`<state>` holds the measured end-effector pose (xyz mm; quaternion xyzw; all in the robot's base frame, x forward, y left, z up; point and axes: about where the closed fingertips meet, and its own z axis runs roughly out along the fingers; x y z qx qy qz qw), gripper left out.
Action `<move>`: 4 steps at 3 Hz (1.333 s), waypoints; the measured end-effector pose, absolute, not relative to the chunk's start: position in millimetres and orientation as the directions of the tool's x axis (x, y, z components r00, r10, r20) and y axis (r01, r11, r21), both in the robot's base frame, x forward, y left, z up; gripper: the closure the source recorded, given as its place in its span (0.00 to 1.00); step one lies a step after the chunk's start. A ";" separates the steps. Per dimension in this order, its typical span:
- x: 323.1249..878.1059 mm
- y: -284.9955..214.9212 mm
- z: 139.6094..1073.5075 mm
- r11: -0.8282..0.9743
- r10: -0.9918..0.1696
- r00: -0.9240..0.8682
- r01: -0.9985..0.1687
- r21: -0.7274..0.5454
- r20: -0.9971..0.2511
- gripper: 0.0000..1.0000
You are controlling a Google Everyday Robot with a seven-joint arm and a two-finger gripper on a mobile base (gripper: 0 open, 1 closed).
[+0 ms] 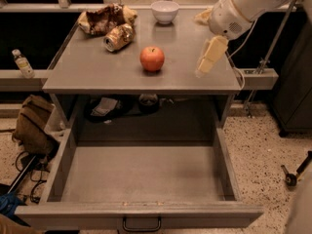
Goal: Place apple into top drawer
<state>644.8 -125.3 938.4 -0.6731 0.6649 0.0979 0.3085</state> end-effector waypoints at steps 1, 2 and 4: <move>679.0 -77.9 922.1 -0.013 -0.817 0.167 -0.962 -0.272 -0.551 0.00; 705.6 -50.0 913.2 -0.053 -0.791 0.207 -0.961 -0.273 -0.576 0.00; 734.5 -32.6 893.9 -0.065 -0.763 0.207 -0.967 -0.247 -0.612 0.00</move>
Offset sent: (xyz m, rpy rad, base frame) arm 0.1023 0.0982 -0.0222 0.0752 0.0082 0.2009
